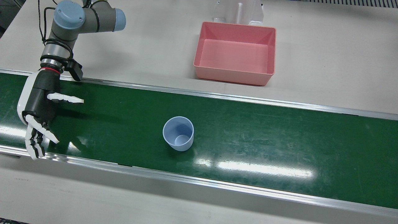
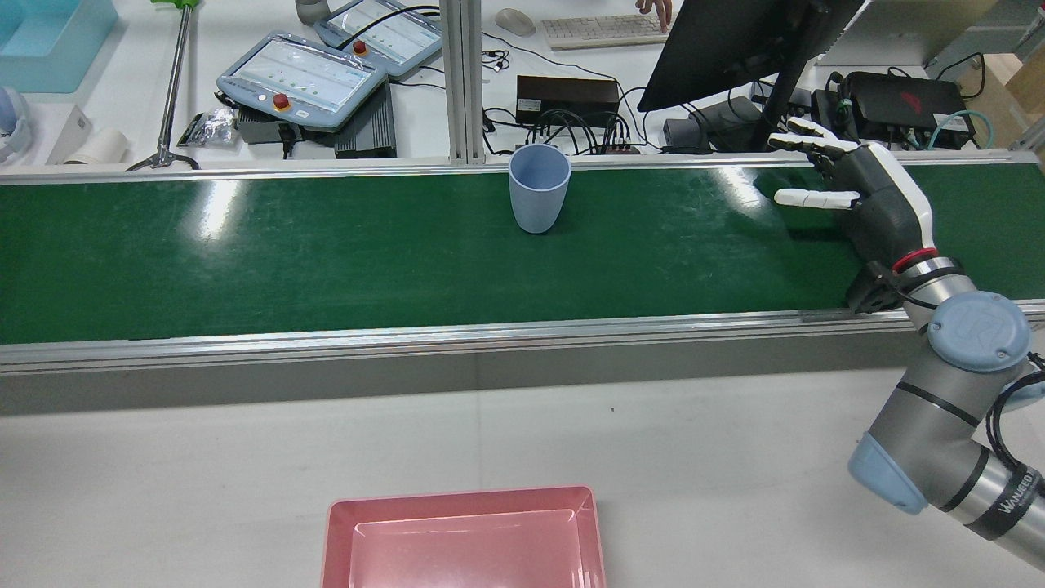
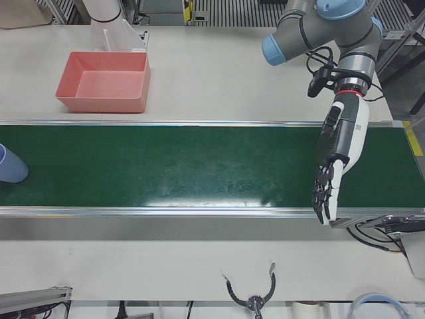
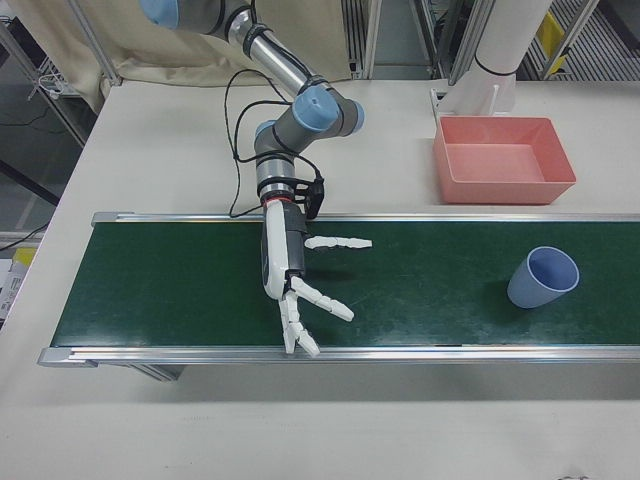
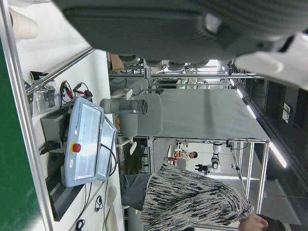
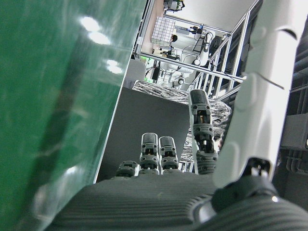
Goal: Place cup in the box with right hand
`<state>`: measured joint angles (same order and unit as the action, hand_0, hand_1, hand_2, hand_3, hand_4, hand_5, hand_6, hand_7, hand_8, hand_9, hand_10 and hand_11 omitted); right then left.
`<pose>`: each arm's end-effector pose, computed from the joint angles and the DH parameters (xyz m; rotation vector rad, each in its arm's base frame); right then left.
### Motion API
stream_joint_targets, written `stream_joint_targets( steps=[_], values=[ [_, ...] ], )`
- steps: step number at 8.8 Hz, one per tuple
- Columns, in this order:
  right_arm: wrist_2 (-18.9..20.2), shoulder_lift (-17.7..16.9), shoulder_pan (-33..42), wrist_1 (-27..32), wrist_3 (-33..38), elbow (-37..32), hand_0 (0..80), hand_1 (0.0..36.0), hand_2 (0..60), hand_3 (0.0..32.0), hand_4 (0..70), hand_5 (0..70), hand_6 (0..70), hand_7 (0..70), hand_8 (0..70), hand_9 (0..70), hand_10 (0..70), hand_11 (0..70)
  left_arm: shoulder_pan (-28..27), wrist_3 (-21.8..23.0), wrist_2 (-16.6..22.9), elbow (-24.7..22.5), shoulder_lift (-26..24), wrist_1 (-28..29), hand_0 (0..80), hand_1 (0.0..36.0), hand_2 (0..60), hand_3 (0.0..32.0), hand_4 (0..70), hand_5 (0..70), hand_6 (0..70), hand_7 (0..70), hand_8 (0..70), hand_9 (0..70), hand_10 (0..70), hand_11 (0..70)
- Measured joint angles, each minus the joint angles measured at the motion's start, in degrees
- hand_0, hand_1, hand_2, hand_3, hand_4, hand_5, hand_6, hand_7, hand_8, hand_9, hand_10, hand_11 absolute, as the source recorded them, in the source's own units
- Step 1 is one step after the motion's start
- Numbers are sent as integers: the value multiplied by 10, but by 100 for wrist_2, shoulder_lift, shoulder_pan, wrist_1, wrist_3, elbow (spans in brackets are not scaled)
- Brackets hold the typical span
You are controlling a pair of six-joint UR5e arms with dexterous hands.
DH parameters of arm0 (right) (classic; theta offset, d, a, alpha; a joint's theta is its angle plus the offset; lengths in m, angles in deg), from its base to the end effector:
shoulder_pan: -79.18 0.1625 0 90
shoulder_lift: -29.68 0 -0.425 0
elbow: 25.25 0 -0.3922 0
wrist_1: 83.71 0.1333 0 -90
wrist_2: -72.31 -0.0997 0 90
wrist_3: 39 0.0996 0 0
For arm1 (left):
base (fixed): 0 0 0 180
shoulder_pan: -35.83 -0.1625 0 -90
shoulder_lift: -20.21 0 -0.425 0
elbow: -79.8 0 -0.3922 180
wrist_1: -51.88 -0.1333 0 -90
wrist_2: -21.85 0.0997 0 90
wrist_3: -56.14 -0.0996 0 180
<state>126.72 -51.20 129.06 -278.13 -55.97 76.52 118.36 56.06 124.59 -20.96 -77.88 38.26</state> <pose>-0.1924 -0.5251 0.5322 0.1680 -2.1739 1.9657 -0.0406 -0.5467 0.5470 -0.3551 2.1194 -1.9312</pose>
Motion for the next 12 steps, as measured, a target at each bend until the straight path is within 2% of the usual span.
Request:
stream_joint_targets(
  steps=[1, 2, 4, 5, 8, 9, 10, 11, 12],
  values=[
    [0, 0, -2, 0, 1, -3, 531, 157, 66, 0, 235, 60, 60, 204, 104, 189, 29, 58, 0, 0, 0, -2, 0, 0, 0, 0, 0, 0, 0, 0, 0, 0, 0, 0, 0, 0],
    [0, 4, -4, 0, 1, -5, 529, 156, 66, 0, 236, 59, 60, 204, 103, 189, 27, 55, 0, 0, 0, -4, 0, 0, 0, 0, 0, 0, 0, 0, 0, 0, 0, 0, 0, 0],
    [0, 4, -4, 0, 1, -5, 542, 139, 0, 0, 265, 59, 60, 204, 104, 190, 25, 54, 0, 0, 0, -4, 0, 0, 0, 0, 0, 0, 0, 0, 0, 0, 0, 0, 0, 0],
    [3, 6, -8, 0, 1, -5, 541, 139, 0, 0, 265, 59, 60, 204, 104, 190, 25, 53, 0, 0, 0, -5, 0, 0, 0, 0, 0, 0, 0, 0, 0, 0, 0, 0, 0, 0],
    [8, 8, -37, -3, -13, -7, 533, 158, 67, 0, 248, 59, 60, 208, 103, 190, 21, 47, 0, 2, 0, -5, 0, 0, 0, 0, 0, 0, 0, 0, 0, 0, 0, 0, 0, 0],
    [9, 8, -58, -6, -15, -11, 546, 143, 0, 0, 276, 59, 60, 209, 103, 190, 21, 47, 0, 1, 0, -3, 0, 0, 0, 0, 0, 0, 0, 0, 0, 0, 0, 0, 0, 0],
    [9, 5, -72, -7, -16, -17, 532, 173, 102, 0, 241, 61, 62, 214, 106, 194, 22, 49, 0, 0, 0, -3, 0, 0, 0, 0, 0, 0, 0, 0, 0, 0, 0, 0, 0, 0],
    [9, 4, -78, -8, -19, -24, 543, 169, 67, 0, 256, 62, 63, 221, 109, 199, 26, 54, 0, 0, 0, 0, 0, 0, 0, 0, 0, 0, 0, 0, 0, 0, 0, 0, 0, 0],
    [9, 3, -81, -12, -22, -33, 537, 179, 103, 0, 243, 63, 65, 227, 112, 204, 31, 62, 0, 0, 0, 2, 0, 0, 0, 0, 0, 0, 0, 0, 0, 0, 0, 0, 0, 0]
  ],
)
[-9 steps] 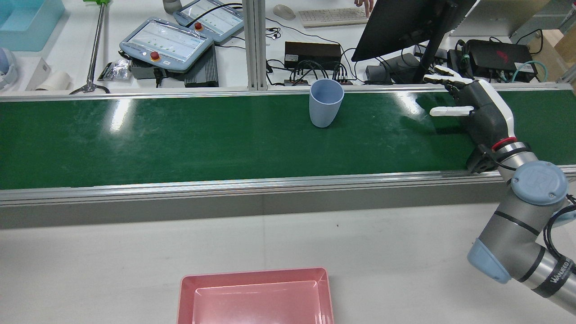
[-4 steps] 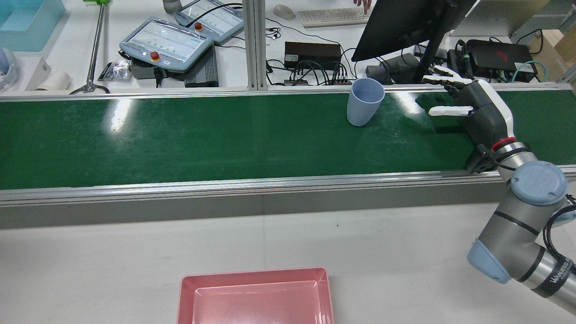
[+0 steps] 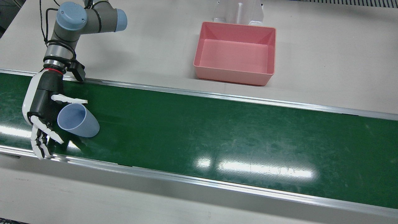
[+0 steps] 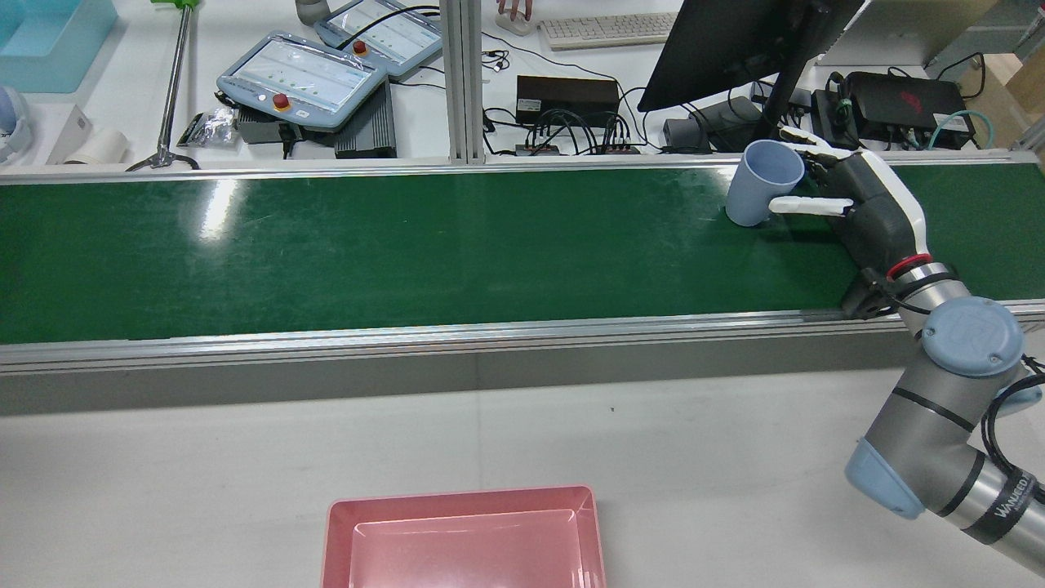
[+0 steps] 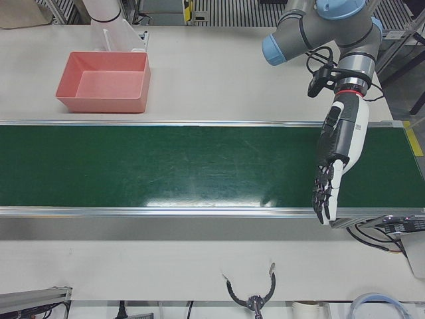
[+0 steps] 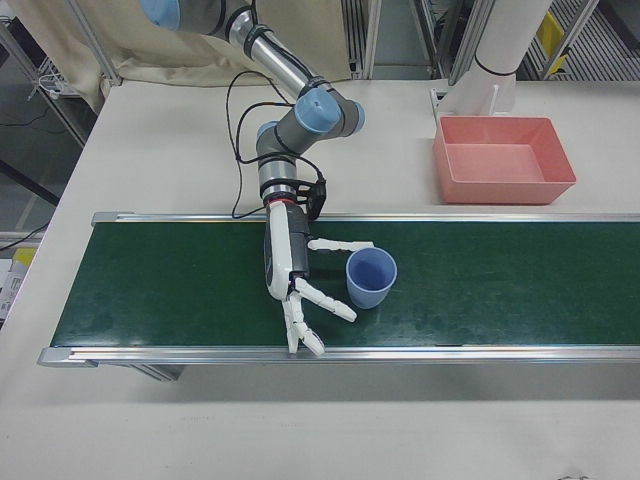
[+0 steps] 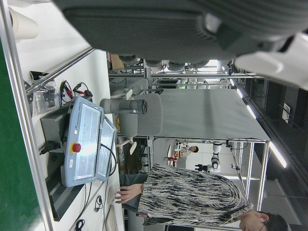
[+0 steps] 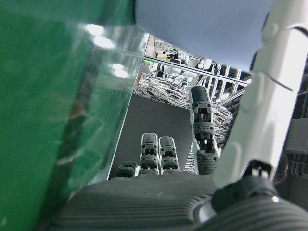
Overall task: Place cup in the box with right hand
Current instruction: 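Close the right hand around the pale blue cup as it arrives, then lift the cup off the belt and carry it toward the pink box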
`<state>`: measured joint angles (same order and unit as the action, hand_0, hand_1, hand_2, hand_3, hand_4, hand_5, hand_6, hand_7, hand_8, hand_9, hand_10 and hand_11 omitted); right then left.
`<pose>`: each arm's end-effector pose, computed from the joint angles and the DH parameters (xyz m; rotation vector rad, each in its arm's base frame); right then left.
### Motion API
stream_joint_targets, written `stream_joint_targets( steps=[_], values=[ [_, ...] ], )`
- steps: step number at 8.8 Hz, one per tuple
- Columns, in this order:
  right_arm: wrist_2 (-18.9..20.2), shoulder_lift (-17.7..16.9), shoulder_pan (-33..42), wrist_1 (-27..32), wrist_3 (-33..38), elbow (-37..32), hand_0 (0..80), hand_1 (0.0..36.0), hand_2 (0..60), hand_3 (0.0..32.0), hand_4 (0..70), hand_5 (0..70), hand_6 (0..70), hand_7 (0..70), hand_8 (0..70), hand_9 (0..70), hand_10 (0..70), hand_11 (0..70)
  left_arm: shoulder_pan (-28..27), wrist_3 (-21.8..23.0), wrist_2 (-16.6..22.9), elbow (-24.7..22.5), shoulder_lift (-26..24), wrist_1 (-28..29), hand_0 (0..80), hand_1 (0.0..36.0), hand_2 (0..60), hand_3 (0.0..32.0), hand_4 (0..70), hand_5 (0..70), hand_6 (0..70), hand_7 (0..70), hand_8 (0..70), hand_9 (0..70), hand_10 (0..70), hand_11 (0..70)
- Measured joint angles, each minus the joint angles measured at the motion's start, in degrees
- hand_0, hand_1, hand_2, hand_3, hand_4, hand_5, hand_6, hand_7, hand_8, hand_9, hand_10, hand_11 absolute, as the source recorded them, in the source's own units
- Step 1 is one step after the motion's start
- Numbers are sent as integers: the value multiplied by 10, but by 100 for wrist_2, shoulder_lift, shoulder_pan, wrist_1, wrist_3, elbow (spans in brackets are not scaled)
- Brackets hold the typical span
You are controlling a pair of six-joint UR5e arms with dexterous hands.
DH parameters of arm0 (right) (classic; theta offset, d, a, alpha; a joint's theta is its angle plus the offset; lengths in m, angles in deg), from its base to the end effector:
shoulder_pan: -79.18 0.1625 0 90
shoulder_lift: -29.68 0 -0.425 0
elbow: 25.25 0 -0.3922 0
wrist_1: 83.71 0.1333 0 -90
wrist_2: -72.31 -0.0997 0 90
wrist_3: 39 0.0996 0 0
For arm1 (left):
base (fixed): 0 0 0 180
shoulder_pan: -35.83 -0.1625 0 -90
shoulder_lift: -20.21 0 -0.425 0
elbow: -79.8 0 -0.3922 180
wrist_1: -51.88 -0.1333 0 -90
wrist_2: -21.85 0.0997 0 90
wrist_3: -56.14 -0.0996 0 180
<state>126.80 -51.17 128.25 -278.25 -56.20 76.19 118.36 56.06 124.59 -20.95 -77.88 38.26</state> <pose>-0.2001 -0.5225 0.5348 0.1586 -2.1581 1.9585 -0.0406 -0.5467 0.5471 -0.3551 2.1192 -1.9313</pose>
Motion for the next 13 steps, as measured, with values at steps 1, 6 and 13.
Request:
stream_joint_targets(
  steps=[1, 6, 13],
  values=[
    [-2, 0, 9, -8, -2, -4, 551, 163, 34, 0, 269, 65, 67, 232, 116, 209, 35, 68, 0, 0, 0, 1, 0, 0, 0, 0, 0, 0, 0, 0, 0, 0, 0, 0, 0, 0],
    [-50, 4, 271, -504, -36, 43, 661, 360, 600, 0, 700, 204, 425, 700, 695, 700, 550, 700, 0, 0, 0, -2, 0, 0, 0, 0, 0, 0, 0, 0, 0, 0, 0, 0, 0, 0],
    [-76, -200, -216, -951, -1157, 2729, 619, 360, 600, 0, 700, 185, 384, 700, 658, 700, 537, 700, 0, 0, 0, 2, 0, 1, 0, 0, 0, 0, 0, 0, 0, 0, 0, 0, 0, 0]
  ],
)
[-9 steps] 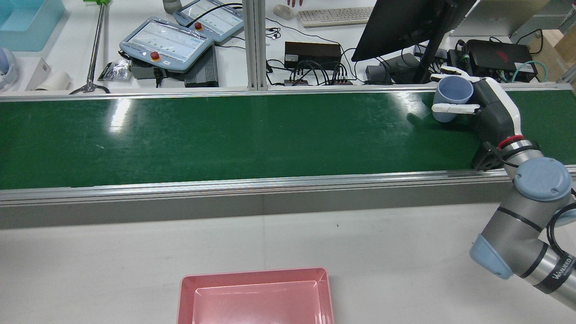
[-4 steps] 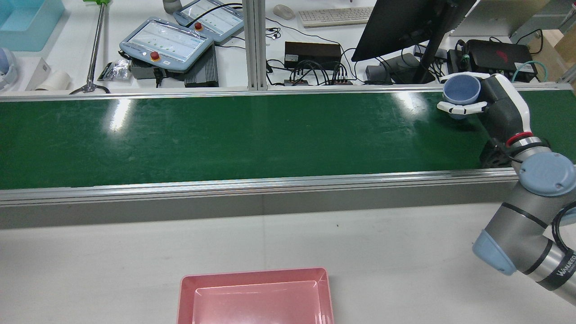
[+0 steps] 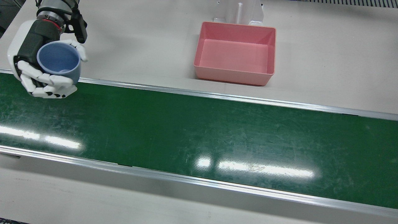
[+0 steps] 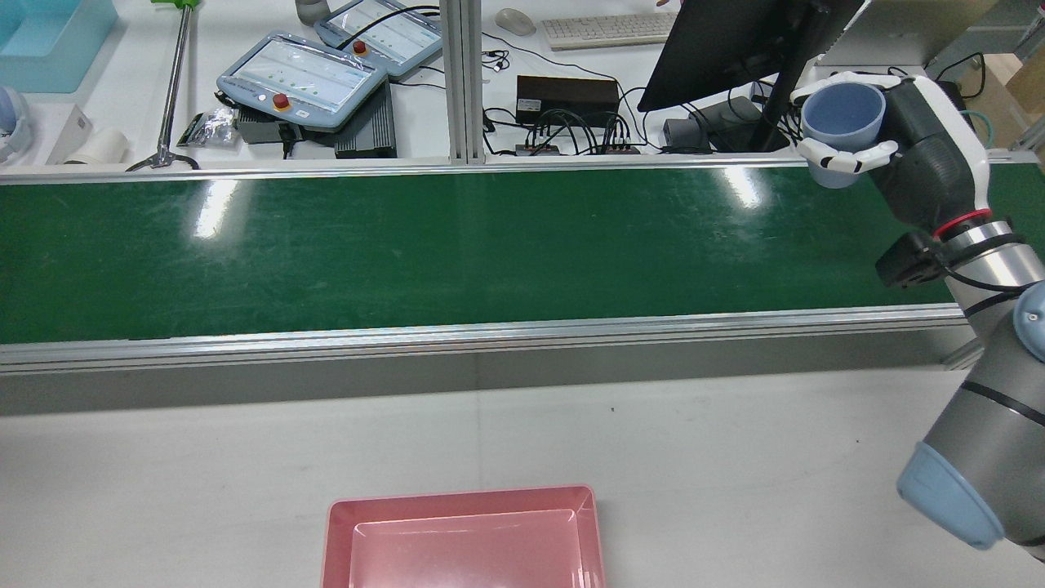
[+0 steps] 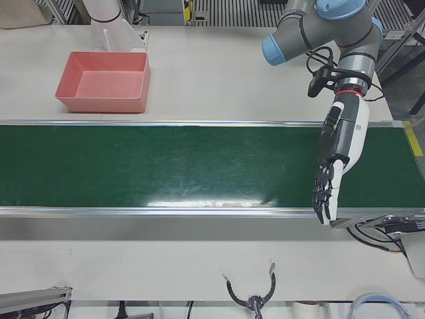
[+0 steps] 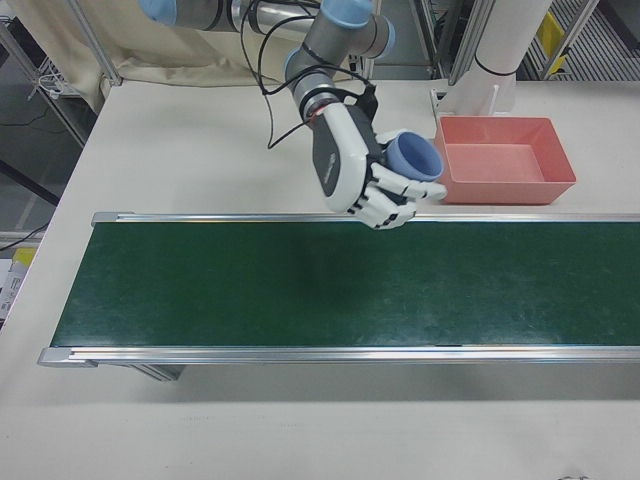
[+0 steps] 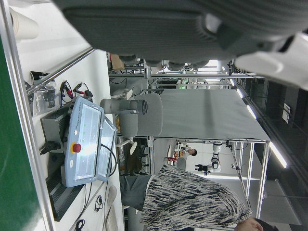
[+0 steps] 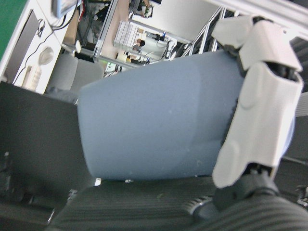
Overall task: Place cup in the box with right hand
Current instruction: 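Lift the cup off the belt and carry it toward the pink box, then lower the cup into the pink box and open the right hand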
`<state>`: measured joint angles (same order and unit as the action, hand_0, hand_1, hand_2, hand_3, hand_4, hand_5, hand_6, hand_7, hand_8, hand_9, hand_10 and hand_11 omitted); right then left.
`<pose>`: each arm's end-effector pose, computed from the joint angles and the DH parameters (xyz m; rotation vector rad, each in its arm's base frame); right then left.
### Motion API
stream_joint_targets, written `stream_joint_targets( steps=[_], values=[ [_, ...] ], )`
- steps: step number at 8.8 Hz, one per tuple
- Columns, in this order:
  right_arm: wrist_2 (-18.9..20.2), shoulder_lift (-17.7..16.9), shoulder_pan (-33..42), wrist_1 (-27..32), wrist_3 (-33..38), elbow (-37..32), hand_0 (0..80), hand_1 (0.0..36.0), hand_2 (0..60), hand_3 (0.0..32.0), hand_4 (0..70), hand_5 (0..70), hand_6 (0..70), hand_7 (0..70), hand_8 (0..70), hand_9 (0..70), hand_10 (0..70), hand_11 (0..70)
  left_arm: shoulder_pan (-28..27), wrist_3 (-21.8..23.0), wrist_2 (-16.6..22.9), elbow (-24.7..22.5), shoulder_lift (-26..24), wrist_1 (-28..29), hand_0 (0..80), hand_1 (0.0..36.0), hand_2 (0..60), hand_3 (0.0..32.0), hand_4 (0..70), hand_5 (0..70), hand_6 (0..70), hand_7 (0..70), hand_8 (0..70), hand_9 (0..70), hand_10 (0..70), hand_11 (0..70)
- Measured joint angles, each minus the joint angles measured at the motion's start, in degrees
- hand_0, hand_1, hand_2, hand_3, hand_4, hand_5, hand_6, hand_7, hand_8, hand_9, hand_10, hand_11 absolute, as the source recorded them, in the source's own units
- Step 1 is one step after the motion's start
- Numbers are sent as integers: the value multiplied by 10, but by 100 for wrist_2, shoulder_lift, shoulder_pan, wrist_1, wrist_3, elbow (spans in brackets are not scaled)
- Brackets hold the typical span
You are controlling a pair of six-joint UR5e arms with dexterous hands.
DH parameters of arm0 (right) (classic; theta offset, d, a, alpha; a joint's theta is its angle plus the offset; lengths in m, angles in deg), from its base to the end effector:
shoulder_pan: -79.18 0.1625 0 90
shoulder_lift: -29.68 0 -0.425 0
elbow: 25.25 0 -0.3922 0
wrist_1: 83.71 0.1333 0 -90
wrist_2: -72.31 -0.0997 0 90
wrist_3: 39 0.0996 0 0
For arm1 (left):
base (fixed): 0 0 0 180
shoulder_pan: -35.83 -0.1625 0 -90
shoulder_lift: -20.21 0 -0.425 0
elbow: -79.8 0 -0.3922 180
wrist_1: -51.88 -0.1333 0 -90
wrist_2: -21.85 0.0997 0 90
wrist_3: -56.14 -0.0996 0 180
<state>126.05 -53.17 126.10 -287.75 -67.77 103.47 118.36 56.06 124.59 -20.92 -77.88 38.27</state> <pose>-0.1585 -0.4509 0.3654 0.2212 -2.3676 1.7181 -0.0406 -0.5468 0.5473 -0.3552 2.1189 -1.9317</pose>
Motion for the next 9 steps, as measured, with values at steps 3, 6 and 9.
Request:
stream_joint_targets(
  steps=[3, 6, 9],
  values=[
    [-364, 27, -1668, -249, -924, 843, 603, 346, 600, 0, 700, 181, 364, 700, 647, 700, 540, 700, 0, 0, 0, -7, 0, -1, 0, 0, 0, 0, 0, 0, 0, 0, 0, 0, 0, 0],
    [-1257, 266, -3546, -181, -1755, 839, 586, 304, 600, 0, 656, 174, 337, 700, 621, 700, 538, 700, 0, 0, 0, -6, 0, 2, 0, 0, 0, 0, 0, 0, 0, 0, 0, 0, 0, 0],
    [-1739, 388, -4577, 466, -2393, 374, 591, 231, 168, 0, 227, 99, 113, 371, 219, 363, 144, 231, 0, 0, 0, -1, 0, 5, 0, 0, 0, 0, 0, 0, 0, 0, 0, 0, 0, 0]
  ],
)
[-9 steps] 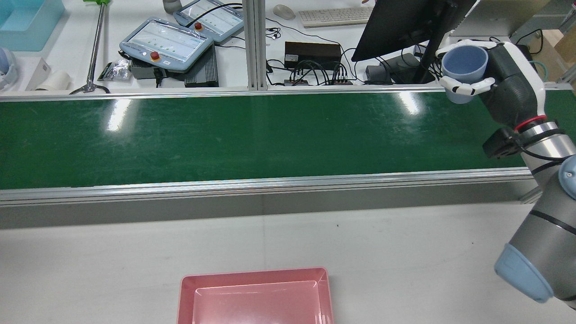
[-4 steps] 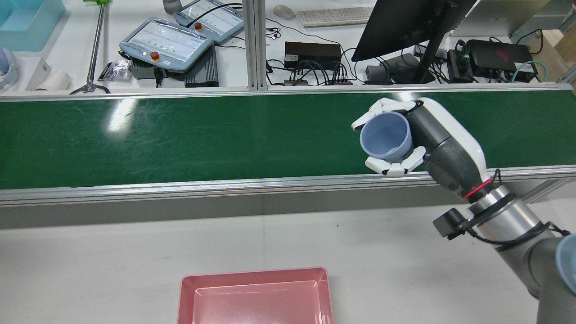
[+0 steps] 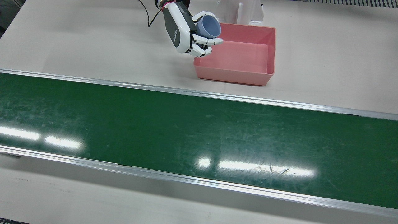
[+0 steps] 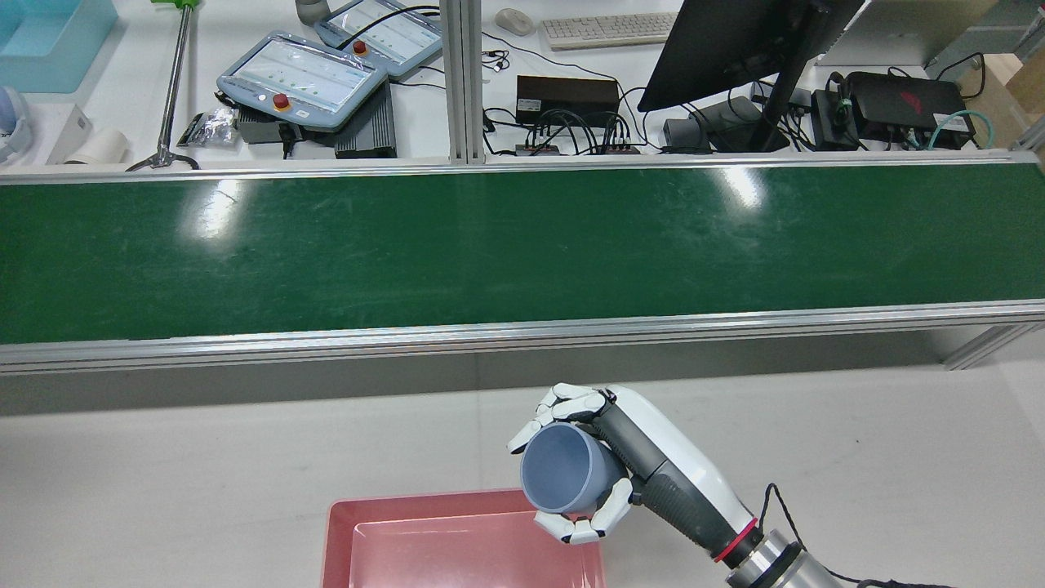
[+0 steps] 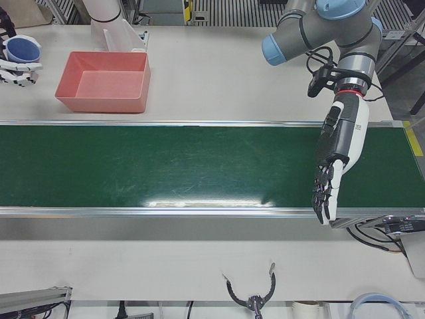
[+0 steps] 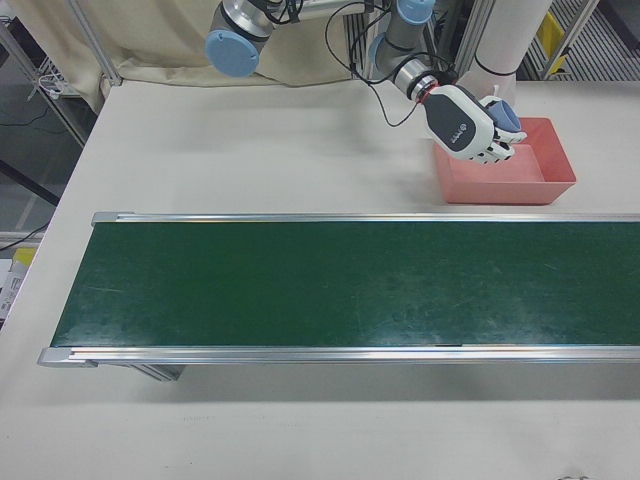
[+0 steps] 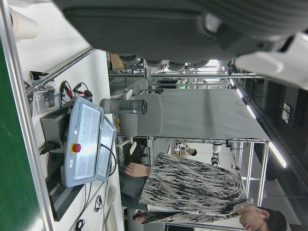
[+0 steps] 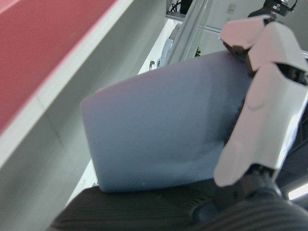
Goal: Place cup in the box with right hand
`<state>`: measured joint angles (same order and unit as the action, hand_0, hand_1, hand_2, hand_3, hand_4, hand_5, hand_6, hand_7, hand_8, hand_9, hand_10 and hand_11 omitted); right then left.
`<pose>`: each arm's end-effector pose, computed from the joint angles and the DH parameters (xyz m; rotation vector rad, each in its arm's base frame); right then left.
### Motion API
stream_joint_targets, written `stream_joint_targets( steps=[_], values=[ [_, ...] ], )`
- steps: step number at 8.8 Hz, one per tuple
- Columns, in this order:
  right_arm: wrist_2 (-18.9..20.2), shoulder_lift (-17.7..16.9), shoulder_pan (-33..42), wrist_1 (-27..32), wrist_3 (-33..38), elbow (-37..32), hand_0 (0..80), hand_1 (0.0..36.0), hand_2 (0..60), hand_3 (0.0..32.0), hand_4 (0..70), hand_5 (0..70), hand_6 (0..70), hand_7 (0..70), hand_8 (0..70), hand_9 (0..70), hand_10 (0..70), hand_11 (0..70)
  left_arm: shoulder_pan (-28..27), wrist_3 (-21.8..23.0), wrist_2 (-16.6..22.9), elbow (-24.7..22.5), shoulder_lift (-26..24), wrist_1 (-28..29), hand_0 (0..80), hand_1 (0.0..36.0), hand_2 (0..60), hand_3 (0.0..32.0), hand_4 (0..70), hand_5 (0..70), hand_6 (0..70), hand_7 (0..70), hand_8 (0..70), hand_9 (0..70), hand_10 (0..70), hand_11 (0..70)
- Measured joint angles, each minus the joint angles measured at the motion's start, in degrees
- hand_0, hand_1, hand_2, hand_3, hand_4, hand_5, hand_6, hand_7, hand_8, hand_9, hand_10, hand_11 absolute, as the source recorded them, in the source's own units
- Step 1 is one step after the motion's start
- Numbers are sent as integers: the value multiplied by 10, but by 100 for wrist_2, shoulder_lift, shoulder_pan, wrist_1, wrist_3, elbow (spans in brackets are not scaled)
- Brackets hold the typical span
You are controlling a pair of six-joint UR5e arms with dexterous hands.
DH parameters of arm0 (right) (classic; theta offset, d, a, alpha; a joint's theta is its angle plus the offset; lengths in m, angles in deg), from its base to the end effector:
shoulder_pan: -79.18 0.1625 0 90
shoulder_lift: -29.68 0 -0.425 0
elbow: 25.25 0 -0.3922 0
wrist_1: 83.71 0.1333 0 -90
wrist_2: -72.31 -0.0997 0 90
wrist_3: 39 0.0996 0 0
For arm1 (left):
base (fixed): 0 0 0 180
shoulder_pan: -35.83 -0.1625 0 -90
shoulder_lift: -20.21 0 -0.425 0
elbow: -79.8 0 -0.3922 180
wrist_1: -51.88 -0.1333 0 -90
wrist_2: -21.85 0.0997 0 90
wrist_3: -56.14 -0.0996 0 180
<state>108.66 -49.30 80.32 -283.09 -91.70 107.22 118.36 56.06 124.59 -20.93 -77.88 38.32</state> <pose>-0.4150 -0.2218 0.3139 -0.1179 -2.2036 1.3899 -0.0406 -0.5468 0.5471 -0.3551 2.1199 -1.9306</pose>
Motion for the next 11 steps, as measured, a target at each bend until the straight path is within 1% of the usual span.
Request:
stream_joint_targets(
  steps=[1, 2, 3, 4, 5, 6, 7, 8, 9, 10, 11],
  values=[
    [-47, 0, -142, 192, -38, -185, 565, 150, 31, 0, 168, 61, 34, 80, 67, 116, 3, 22, 0, 0, 0, 0, 0, 1, 0, 0, 0, 0, 0, 0, 0, 0, 0, 0, 0, 0],
    [-64, -1, -204, 308, -33, -289, 529, 116, 29, 0, 159, 50, 27, 66, 60, 106, 0, 5, 0, 0, 0, 1, 0, 2, 0, 0, 0, 0, 0, 0, 0, 0, 0, 0, 0, 0],
    [-67, 3, -232, 369, -23, -328, 514, 114, 43, 0, 146, 47, 29, 79, 68, 118, 0, 0, 0, 0, 0, 1, 0, 2, 0, 0, 0, 0, 0, 0, 0, 0, 0, 0, 0, 0],
    [-68, 7, -250, 396, -20, -336, 518, 79, 0, 0, 170, 45, 31, 88, 74, 129, 0, 0, 0, 0, 0, 1, 0, 2, 0, 0, 0, 0, 0, 0, 0, 0, 0, 0, 0, 0],
    [-64, 5, -268, 409, -17, -330, 502, 68, 0, 0, 130, 44, 30, 86, 76, 132, 0, 4, 0, 0, 0, 1, 0, 2, 0, 0, 0, 0, 0, 0, 0, 0, 0, 0, 0, 0],
    [-58, -2, -277, 413, -6, -317, 489, 85, 36, 0, 111, 43, 31, 93, 79, 138, 0, 6, 0, 0, 0, 1, 0, 2, 0, 0, 0, 0, 0, 0, 0, 0, 0, 0, 0, 0],
    [-50, -7, -271, 416, 63, -291, 499, 73, 0, 0, 146, 45, 34, 106, 83, 146, 0, 11, 0, 0, 0, 1, 0, 2, 0, 0, 0, 0, 0, 0, 0, 0, 0, 0, 0, 0],
    [-38, -22, -254, 414, 186, -210, 504, 104, 36, 0, 97, 52, 39, 116, 88, 155, 6, 25, 0, 0, 0, 1, 0, 2, 0, 0, 0, 0, 0, 0, 0, 0, 0, 0, 0, 0],
    [-30, -80, -210, 411, 288, -56, 502, 91, 20, 0, 121, 50, 40, 124, 92, 161, 11, 30, 0, 0, 0, 1, 0, 0, 0, 0, 0, 0, 0, 0, 0, 0, 0, 0, 0, 0],
    [-16, -177, -83, 406, 394, 164, 498, 107, 46, 0, 130, 51, 43, 136, 93, 165, 13, 34, 0, 0, 0, 1, 0, -3, 0, 0, 0, 0, 0, 0, 0, 0, 0, 0, 0, 0],
    [0, -325, 147, 378, 551, 445, 534, 123, 0, 0, 189, 59, 49, 153, 99, 176, 14, 37, 0, 0, 0, 1, 0, -5, 0, 0, 0, 0, 0, 0, 0, 0, 0, 0, 0, 0]
  ],
)
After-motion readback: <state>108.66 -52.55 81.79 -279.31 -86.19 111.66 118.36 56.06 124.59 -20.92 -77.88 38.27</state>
